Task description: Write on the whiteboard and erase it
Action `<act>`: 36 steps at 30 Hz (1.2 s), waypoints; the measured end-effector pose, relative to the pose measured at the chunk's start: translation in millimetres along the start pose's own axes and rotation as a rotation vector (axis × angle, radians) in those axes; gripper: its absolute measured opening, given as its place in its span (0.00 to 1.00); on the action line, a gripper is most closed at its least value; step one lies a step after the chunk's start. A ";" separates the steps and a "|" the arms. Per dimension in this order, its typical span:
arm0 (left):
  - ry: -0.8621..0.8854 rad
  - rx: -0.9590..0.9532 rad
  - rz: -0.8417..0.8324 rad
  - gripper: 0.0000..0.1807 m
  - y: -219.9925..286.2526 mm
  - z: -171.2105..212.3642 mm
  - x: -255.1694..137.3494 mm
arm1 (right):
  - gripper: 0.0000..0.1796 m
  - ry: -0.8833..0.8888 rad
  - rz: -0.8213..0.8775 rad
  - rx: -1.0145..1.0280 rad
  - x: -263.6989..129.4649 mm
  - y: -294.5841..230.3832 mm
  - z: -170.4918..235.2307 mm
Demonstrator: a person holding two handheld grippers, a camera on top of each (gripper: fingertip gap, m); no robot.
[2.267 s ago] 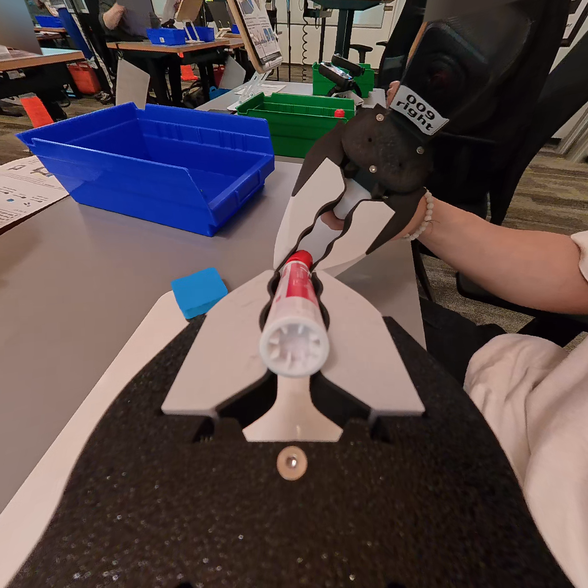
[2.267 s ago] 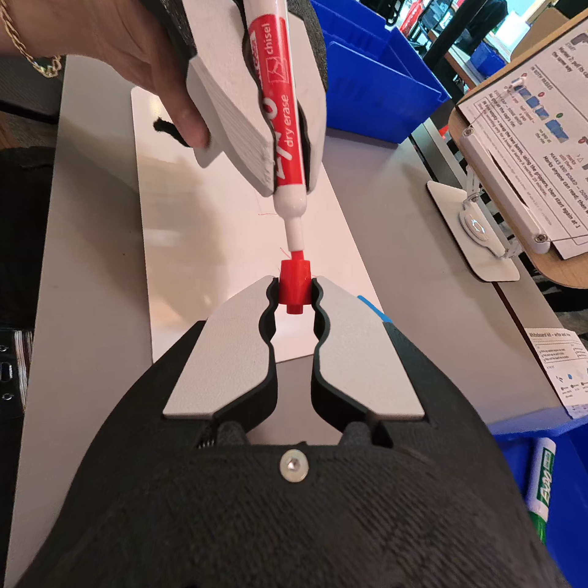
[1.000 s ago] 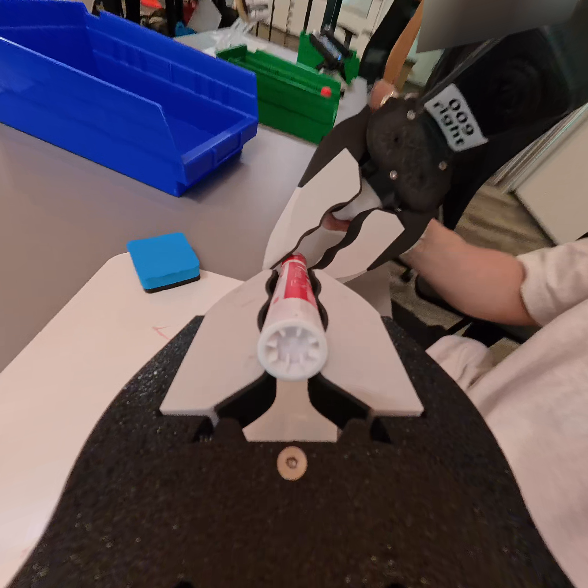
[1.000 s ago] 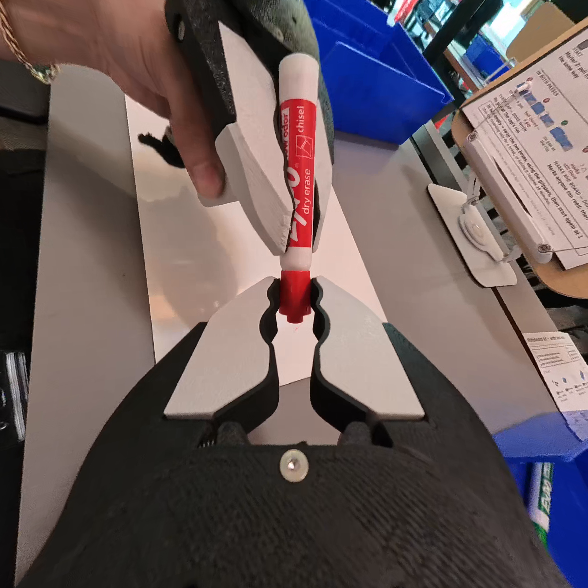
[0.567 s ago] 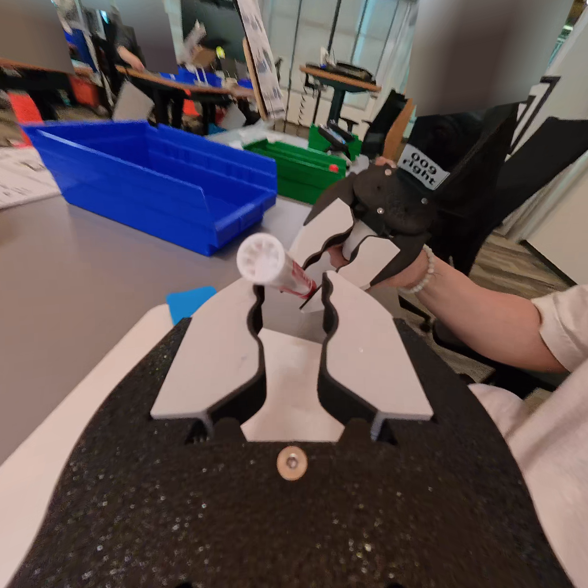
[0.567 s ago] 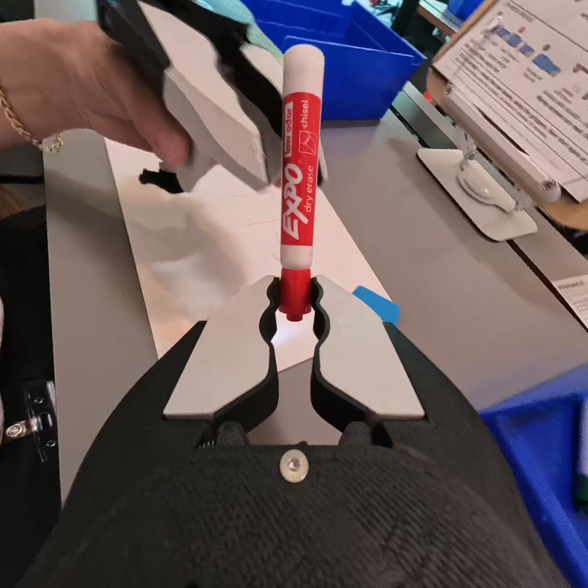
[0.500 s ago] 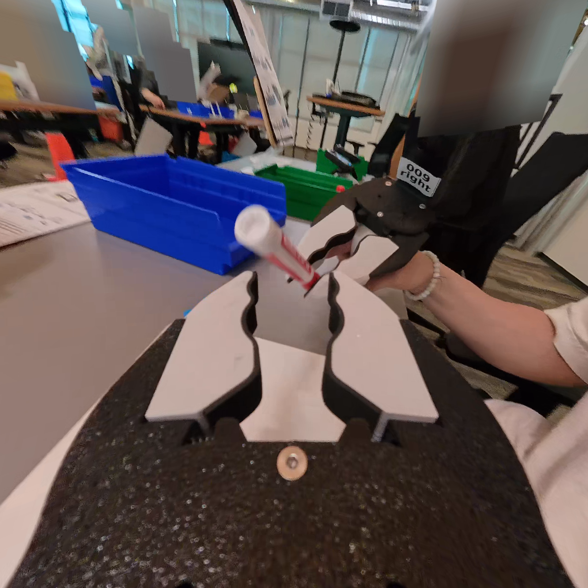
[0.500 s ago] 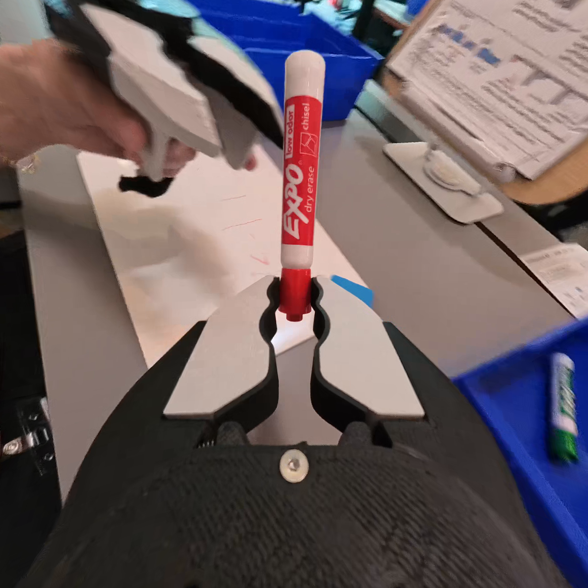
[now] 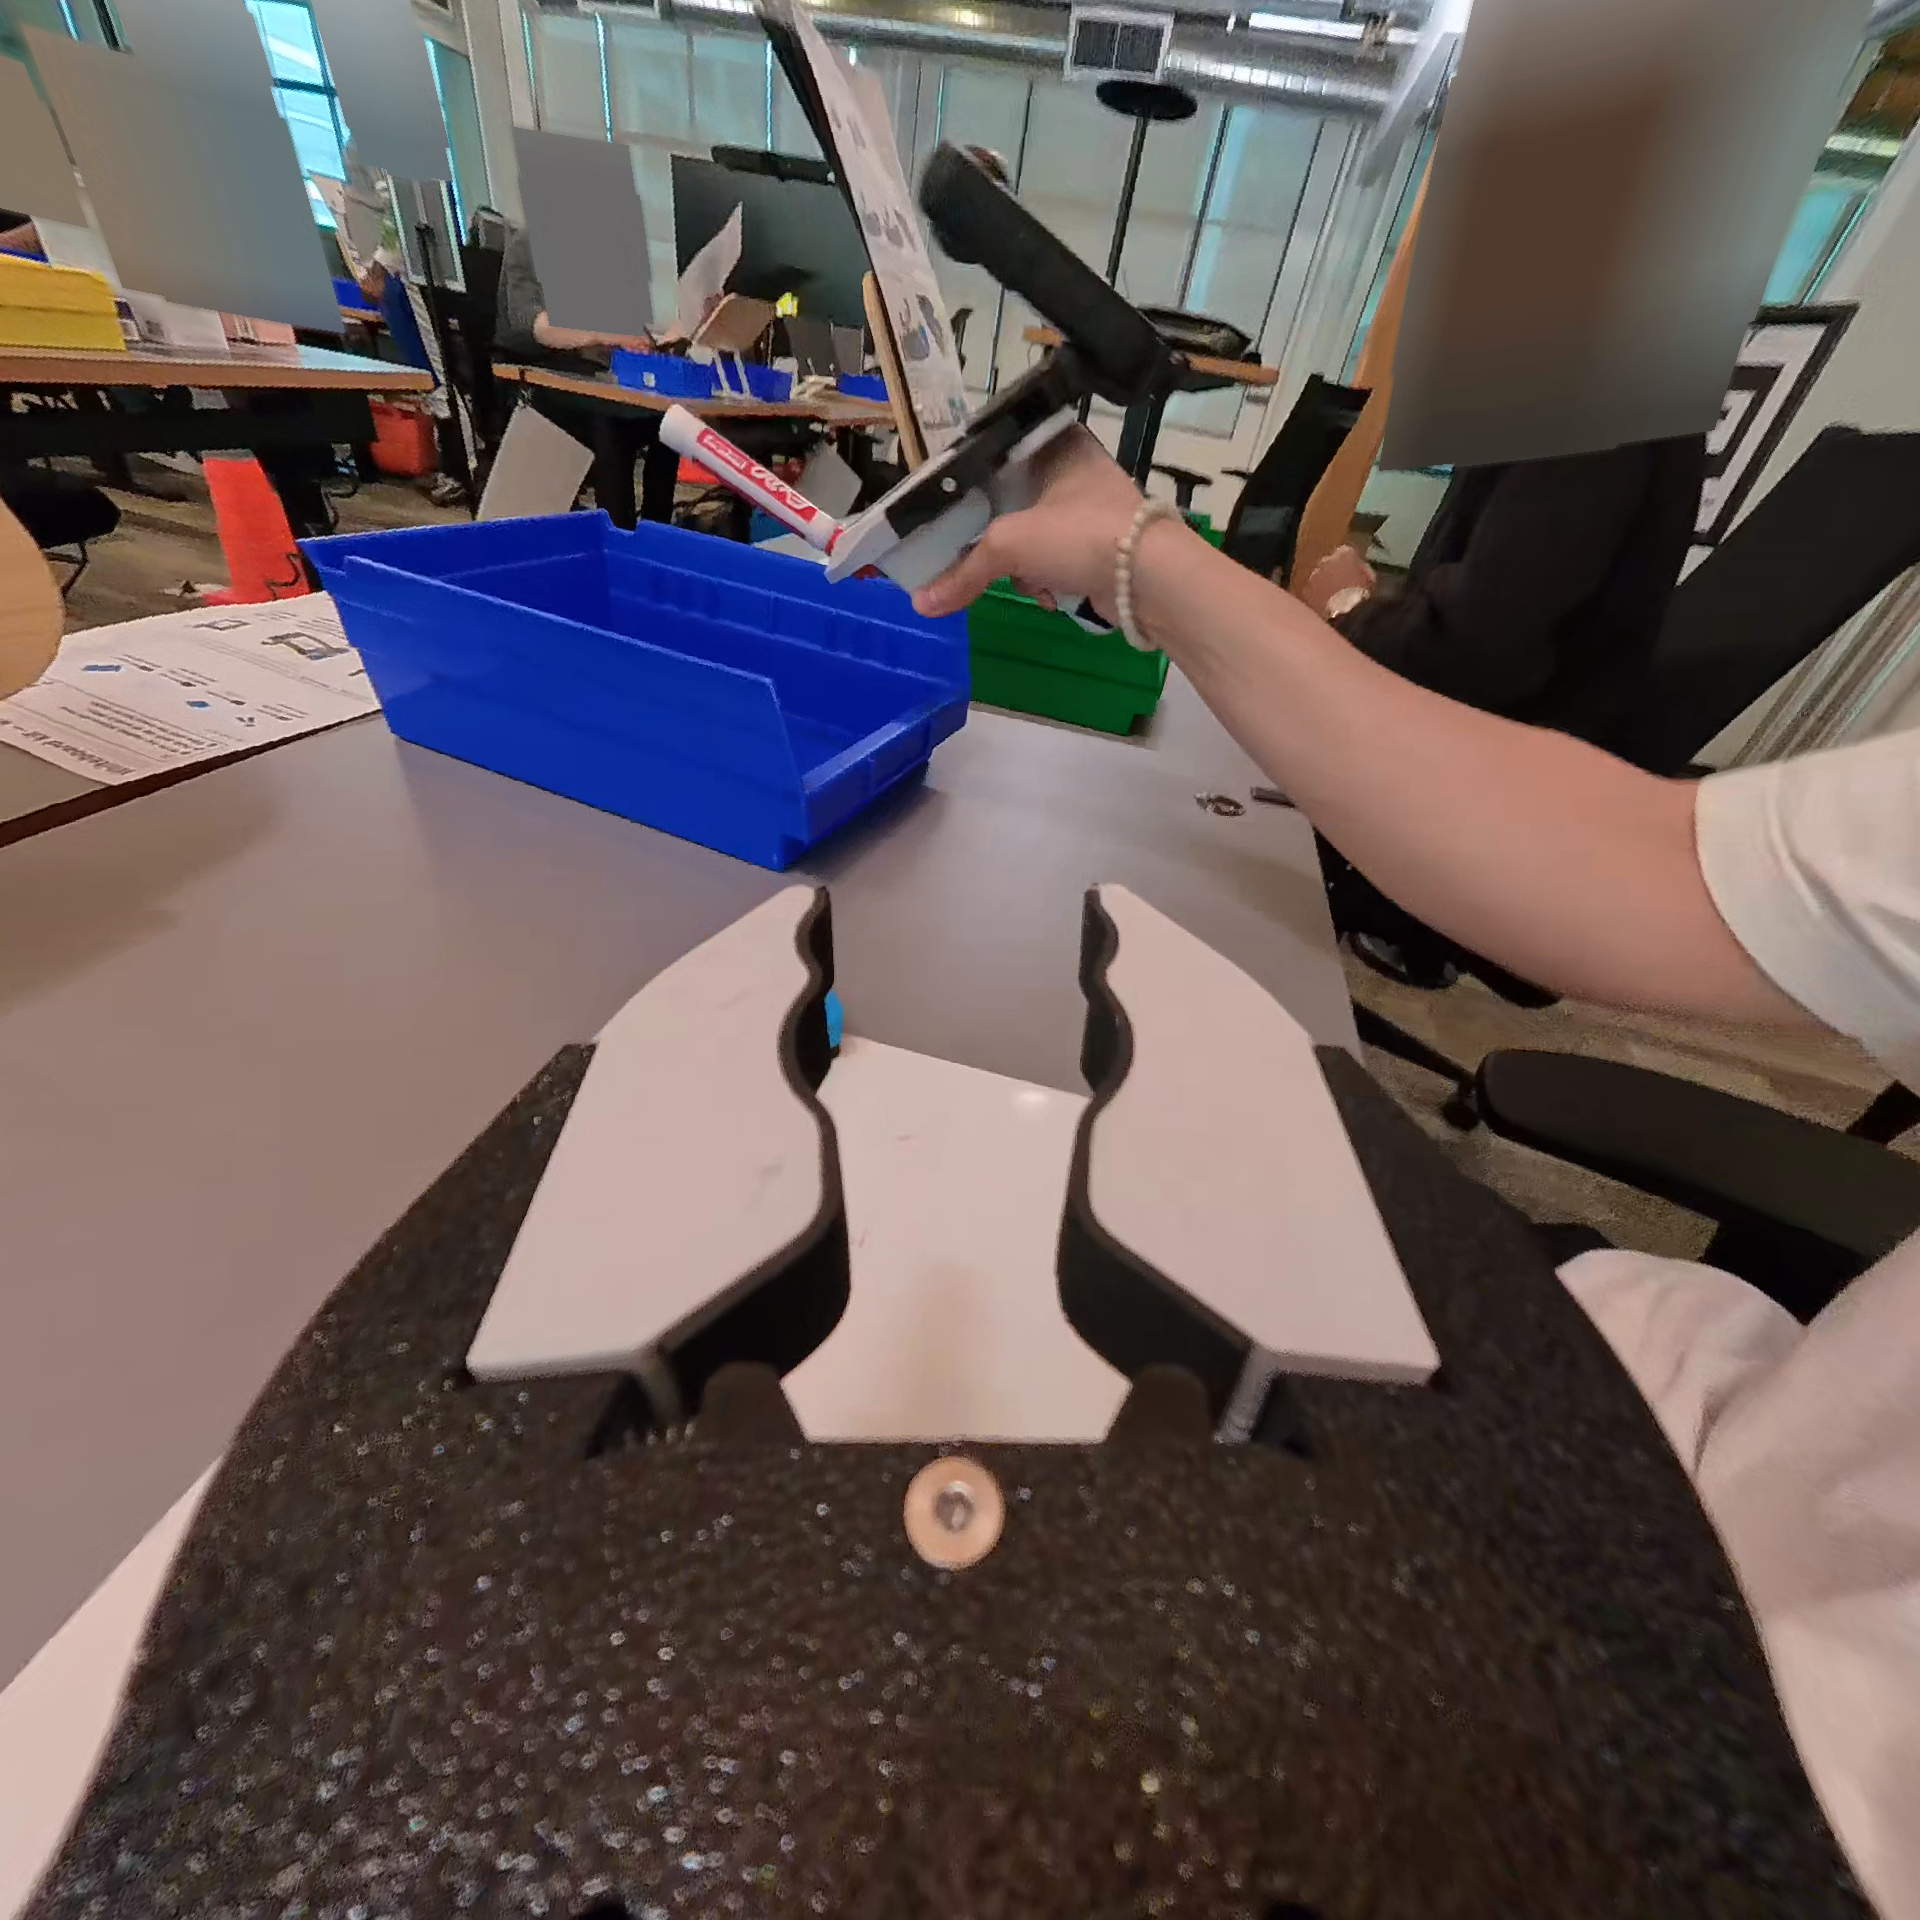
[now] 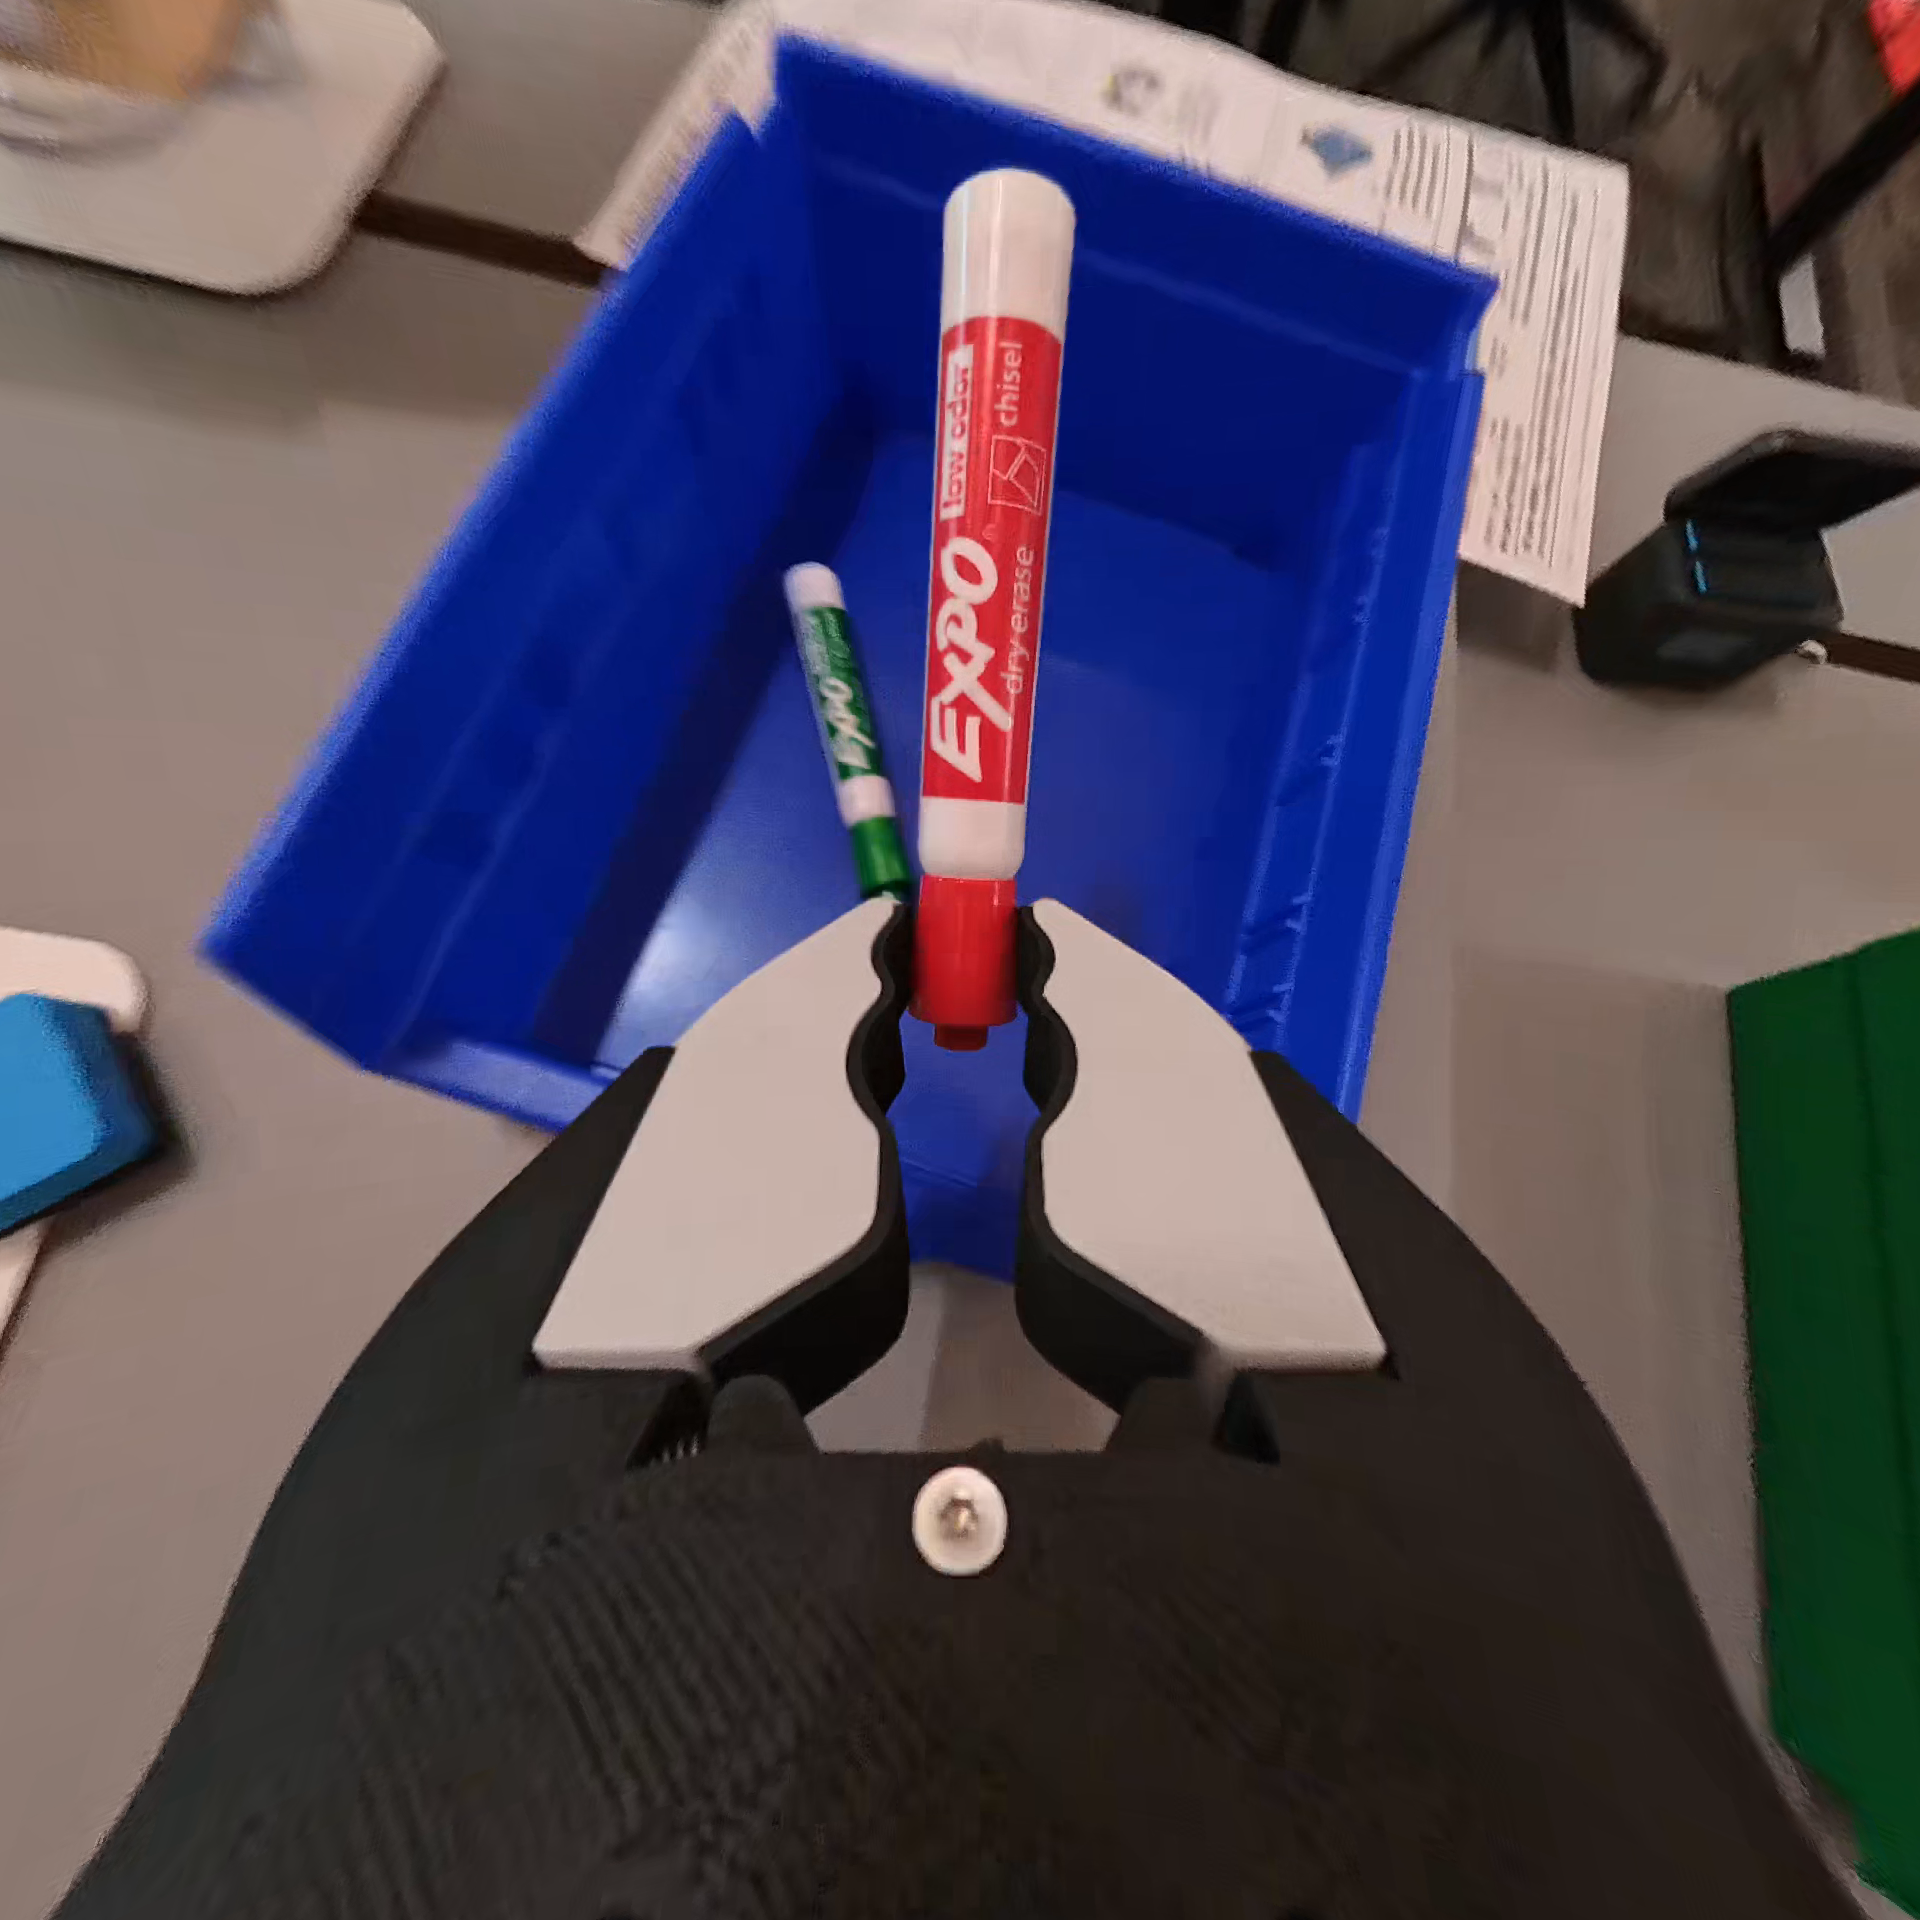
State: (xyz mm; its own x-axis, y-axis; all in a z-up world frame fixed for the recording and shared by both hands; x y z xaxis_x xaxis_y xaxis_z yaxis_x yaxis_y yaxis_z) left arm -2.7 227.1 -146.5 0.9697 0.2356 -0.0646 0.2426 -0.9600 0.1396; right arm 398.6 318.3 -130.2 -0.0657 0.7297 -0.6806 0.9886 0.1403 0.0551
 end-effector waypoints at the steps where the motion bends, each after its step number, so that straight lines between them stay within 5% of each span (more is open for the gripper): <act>1: -0.008 0.015 -0.014 0.25 -0.9 -1.7 -1.8 | 0.11 -0.061 0.023 -0.002 10.1 4.7 -0.2; 7: -0.005 0.039 -0.008 0.23 -0.2 -4.0 -10.0 | 0.11 -0.288 0.072 -0.016 56.9 20.9 4.6; 21: -0.011 0.027 -0.002 0.21 -2.6 -0.9 -10.8 | 0.12 -0.526 -0.014 0.016 91.3 21.9 34.3; 23: -0.028 0.029 -0.016 0.24 -4.6 1.0 -10.4 | 0.28 -0.495 0.007 -0.030 90.1 20.0 32.9; 30: -0.125 0.034 -0.111 0.33 -14.8 13.3 -6.2 | 0.45 -0.217 0.097 -0.242 25.2 -10.6 7.9; 33: -0.191 0.054 -0.165 0.39 -17.5 20.4 1.0 | 0.61 0.028 -0.136 -0.292 -10.9 -57.3 7.3; 36: -0.269 0.071 -0.189 0.43 -18.6 28.7 7.1 | 0.55 0.207 -0.413 -0.453 -36.7 -116.1 16.2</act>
State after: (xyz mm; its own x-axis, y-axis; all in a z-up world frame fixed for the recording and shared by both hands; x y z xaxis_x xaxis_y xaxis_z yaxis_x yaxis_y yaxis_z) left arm -1.1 242.3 -177.9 0.8630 0.3712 -0.3428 0.4056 -0.9135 0.0319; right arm 288.4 264.4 -123.4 -0.4982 0.6625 -0.5594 0.7238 0.6729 0.1524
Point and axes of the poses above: each gripper's, where its closed fingertips meet, x out along the fingers, z out of its underside, y = z × x across the jaws, the point moved 7 cm from there along -x, back along the fingers, and after that the axes turned 4 degrees about -z, right-handed, at the moved point
